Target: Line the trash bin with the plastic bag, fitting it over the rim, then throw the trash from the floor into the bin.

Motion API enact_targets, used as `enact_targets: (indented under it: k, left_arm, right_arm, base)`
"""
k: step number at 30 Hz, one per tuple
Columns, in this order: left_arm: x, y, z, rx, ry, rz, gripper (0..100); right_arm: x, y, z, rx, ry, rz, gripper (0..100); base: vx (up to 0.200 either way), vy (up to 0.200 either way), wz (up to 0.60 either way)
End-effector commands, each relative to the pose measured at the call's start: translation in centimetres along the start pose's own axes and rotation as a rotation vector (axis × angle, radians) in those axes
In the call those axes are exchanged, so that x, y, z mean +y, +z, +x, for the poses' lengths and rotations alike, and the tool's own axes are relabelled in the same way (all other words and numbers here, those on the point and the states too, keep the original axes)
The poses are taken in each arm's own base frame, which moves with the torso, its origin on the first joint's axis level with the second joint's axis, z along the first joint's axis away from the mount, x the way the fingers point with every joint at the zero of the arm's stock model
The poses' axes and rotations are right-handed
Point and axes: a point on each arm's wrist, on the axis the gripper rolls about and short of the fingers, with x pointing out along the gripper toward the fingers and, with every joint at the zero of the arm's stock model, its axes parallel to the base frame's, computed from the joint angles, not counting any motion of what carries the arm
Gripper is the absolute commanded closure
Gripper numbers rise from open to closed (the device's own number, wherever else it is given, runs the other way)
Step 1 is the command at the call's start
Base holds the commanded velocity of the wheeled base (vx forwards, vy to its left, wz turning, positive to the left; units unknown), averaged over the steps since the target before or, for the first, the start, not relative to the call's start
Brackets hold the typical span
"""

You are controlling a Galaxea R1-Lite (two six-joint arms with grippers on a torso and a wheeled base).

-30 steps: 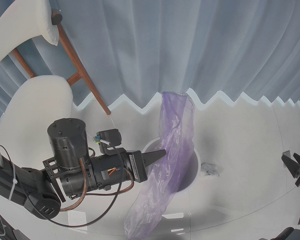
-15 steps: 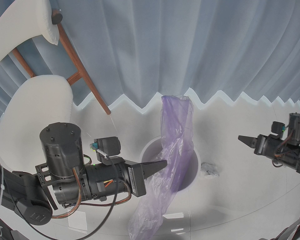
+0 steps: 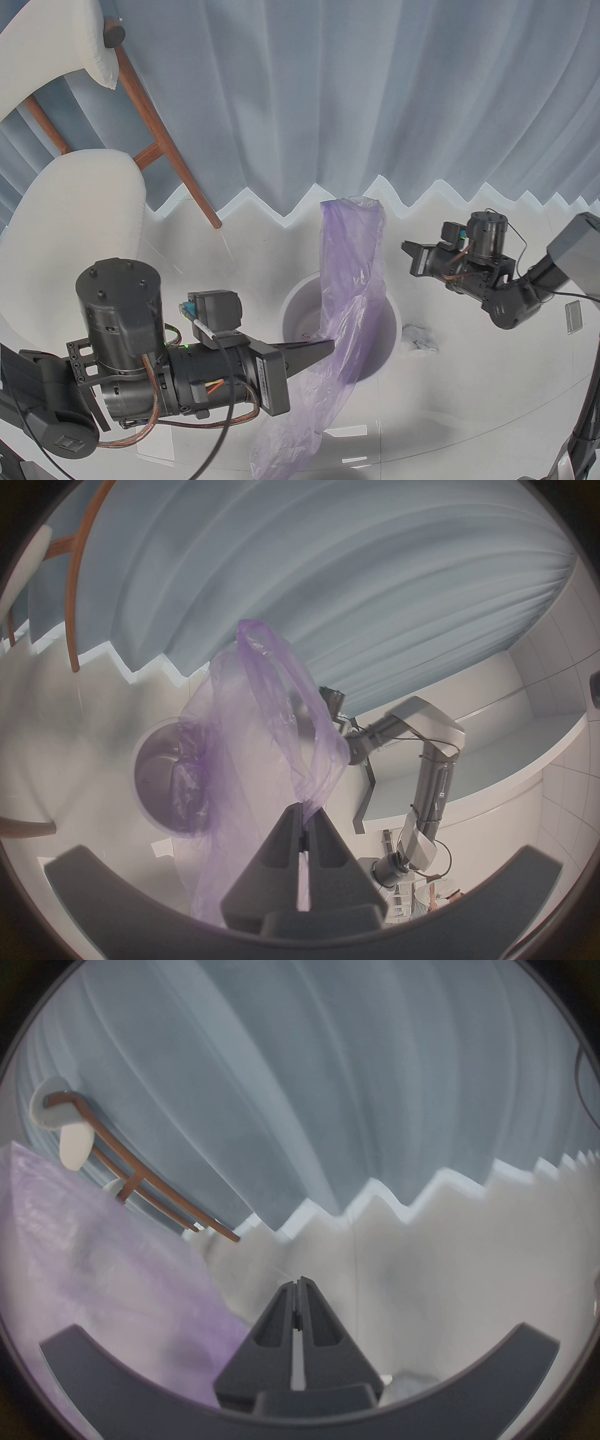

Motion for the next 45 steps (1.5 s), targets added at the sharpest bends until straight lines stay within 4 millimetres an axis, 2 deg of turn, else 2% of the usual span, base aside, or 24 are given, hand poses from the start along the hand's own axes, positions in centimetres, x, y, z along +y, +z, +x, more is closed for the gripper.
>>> enact_targets:
  k: [1,3,7,10,13,16,17,18,19,24,28,32,33,34,35,36,37,38,40,41,42,43,44,45]
  left_arm:
    - [0.1,-0.5,-0.3,0.015,0.008,0.006,100]
    - [0.1,-0.5,-0.4,0.011,0.009,0.006,100]
    - [0.3,-0.6,-0.5,0.016,0.015,0.004,100]
    - [0.3,-0.6,-0.5,0.015,0.016,0.003,100]
    - [0.6,-0.4,-0.4,0.007,0.027,0.003,100]
    - [1.0,0.0,0.0,-0.001,0.04,0.004,100]
    - [1.0,0.0,0.0,-0.001,0.04,0.004,100]
    - [1.3,0.3,0.2,-0.009,0.044,0.006,100]
    - [1.4,0.4,0.3,-0.012,0.046,0.007,100]
    - [2.0,1.0,1.2,-0.023,0.058,0.004,100]
    - [2.7,1.6,2.4,-0.036,0.074,0.0,100]
    - [3.2,2.2,3.2,-0.05,0.083,0.001,100]
    - [3.2,3.0,3.5,-0.072,0.079,0.005,100]
    - [3.2,3.0,3.5,-0.072,0.079,0.005,100]
    - [3.2,3.4,3.8,-0.086,0.078,0.008,100]
    - [3.4,3.5,4.0,-0.088,0.082,0.007,100]
    - [3.4,3.5,4.0,-0.088,0.082,0.007,100]
    - [3.7,3.9,4.3,-0.101,0.089,0.008,100]
    - [3.8,4.3,4.5,-0.109,0.092,0.009,100]
    - [3.9,4.6,4.9,-0.116,0.09,0.01,100]
    - [3.9,4.6,5.1,-0.117,0.089,0.01,100]
    - [4.0,4.8,5.4,-0.122,0.089,0.011,100]
    - [4.0,4.8,5.4,-0.122,0.089,0.011,100]
    - [4.1,5.3,6.1,-0.134,0.084,0.014,100]
  right_arm:
    - [1.4,-1.9,8.2,-0.124,0.126,-0.124,100]
    - [2.0,-0.8,8.6,-0.17,0.162,-0.138,100]
    - [3.7,-1.0,8.0,-0.159,0.236,-0.145,100]
    - [5.7,-1.5,6.7,-0.139,0.301,-0.144,100]
    - [7.6,-3.6,4.0,-0.049,0.362,-0.141,100]
    - [9.5,-6.9,0.4,0.057,0.452,-0.152,100]
    - [9.5,-6.9,0.4,0.057,0.452,-0.152,100]
    - [10.1,-8.8,-1.2,0.087,0.481,-0.156,100]
    - [10.2,-9.7,-1.7,0.102,0.489,-0.158,100]
    - [9.9,-12.9,-2.6,0.152,0.493,-0.172,100]
    - [9.2,-14.6,-1.5,0.156,0.466,-0.184,100]
    - [8.8,-13.2,-0.3,0.094,0.448,-0.185,100]
    - [8.2,-11.2,-0.1,0.031,0.416,-0.183,100]
    - [8.2,-11.2,-0.1,0.031,0.416,-0.183,100]
    - [7.6,-9.2,-0.9,-0.001,0.388,-0.181,100]
    - [7.0,-8.2,-1.5,-0.004,0.365,-0.177,100]
    - [7.0,-8.2,-1.5,-0.004,0.365,-0.177,100]
    - [5.7,-6.1,-2.9,-0.018,0.315,-0.168,100]
    - [4.4,-4.5,-4.3,-0.033,0.27,-0.161,100]
    - [2.9,-2.9,-5.8,-0.039,0.217,-0.148,100]
    - [2.6,-2.5,-6.3,-0.037,0.203,-0.143,100]
    - [1.9,-1.9,-7.6,-0.019,0.168,-0.13,100]
    - [1.8,-1.9,-7.8,-0.016,0.163,-0.128,100]
    - [1.6,-2.0,-10.3,0.055,0.134,-0.098,100]
  base:
    - [0.0,0.0,0.0]
    - [0.0,0.0,0.0]
    - [0.0,0.0,0.0]
    - [0.0,0.0,0.0]
    - [0.0,0.0,0.0]
    - [0.0,0.0,0.0]
    - [0.0,0.0,0.0]
    - [0.0,0.0,0.0]
    - [0.0,0.0,0.0]
    - [0.0,0.0,0.0]
    - [0.0,0.0,0.0]
    - [0.0,0.0,0.0]
    - [0.0,0.0,0.0]
    - [0.0,0.0,0.0]
    - [0.0,0.0,0.0]
    - [0.0,0.0,0.0]
    - [0.0,0.0,0.0]
    - [0.0,0.0,0.0]
    - [0.0,0.0,0.0]
    - [0.0,0.0,0.0]
    - [0.0,0.0,0.0]
    - [0.0,0.0,0.0]
    - [0.0,0.0,0.0]
    - [0.0,0.0,0.0]
